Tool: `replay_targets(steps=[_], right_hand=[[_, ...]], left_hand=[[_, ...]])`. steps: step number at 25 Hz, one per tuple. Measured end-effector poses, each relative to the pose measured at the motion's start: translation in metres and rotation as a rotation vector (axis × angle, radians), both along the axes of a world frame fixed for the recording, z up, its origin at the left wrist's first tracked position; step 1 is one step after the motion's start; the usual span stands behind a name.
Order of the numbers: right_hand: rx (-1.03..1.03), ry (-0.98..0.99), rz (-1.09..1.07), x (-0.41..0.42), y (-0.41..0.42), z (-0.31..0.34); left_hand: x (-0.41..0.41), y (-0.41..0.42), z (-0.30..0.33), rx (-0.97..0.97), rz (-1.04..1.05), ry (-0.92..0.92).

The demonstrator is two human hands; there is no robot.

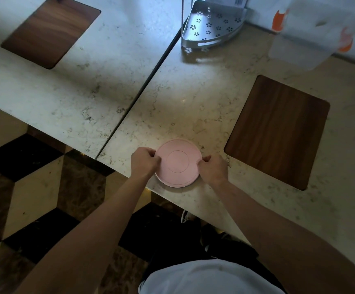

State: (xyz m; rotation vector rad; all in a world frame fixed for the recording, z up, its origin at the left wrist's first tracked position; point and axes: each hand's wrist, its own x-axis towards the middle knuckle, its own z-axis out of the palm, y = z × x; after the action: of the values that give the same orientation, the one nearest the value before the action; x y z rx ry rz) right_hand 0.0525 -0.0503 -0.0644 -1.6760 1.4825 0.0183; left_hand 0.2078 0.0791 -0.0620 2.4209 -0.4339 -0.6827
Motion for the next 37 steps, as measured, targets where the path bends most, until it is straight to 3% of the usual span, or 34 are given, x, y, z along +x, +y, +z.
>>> replay_targets(steps=[12, 37], right_hand=[[-0.17, 0.1, 0.039, -0.001, 0.004, 0.013], [0.096, 0.05, -0.072, 0.005, -0.005, 0.006]], left_hand=[[-0.004, -0.01, 0.004, 0.171, -0.103, -0.145], [0.003, -0.022, -0.001, 0.241, -0.044, -0.025]])
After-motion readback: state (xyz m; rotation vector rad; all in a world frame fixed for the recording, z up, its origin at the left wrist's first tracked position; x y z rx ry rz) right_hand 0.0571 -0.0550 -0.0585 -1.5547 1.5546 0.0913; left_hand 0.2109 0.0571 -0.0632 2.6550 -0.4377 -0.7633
